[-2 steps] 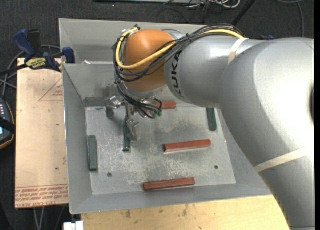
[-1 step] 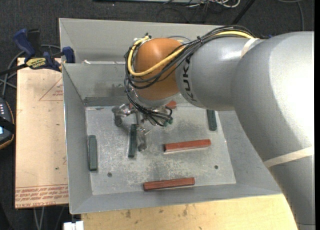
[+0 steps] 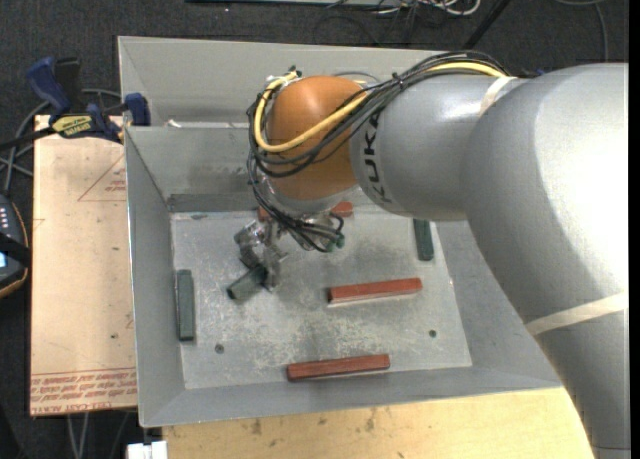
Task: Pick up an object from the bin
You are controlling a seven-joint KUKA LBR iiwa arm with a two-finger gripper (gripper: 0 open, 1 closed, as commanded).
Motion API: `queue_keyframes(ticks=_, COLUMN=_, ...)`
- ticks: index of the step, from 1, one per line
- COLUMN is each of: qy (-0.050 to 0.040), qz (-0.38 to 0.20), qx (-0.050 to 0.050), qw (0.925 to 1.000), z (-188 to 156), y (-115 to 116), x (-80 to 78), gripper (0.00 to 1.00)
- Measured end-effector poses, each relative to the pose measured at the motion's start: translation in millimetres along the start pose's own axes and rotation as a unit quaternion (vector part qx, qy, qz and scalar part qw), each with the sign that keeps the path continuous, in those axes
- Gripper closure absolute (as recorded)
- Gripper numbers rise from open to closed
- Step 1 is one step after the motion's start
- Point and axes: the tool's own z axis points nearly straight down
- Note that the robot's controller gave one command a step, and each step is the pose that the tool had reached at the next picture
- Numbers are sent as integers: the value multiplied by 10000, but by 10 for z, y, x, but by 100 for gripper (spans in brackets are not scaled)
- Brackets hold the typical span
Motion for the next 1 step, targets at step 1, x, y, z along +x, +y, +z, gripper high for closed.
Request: queue_keyframes(ticks=1, qy=-45, qz=-61, qx=24, qw=10000, z=-1545, y=-138, x=-166, gripper=100)
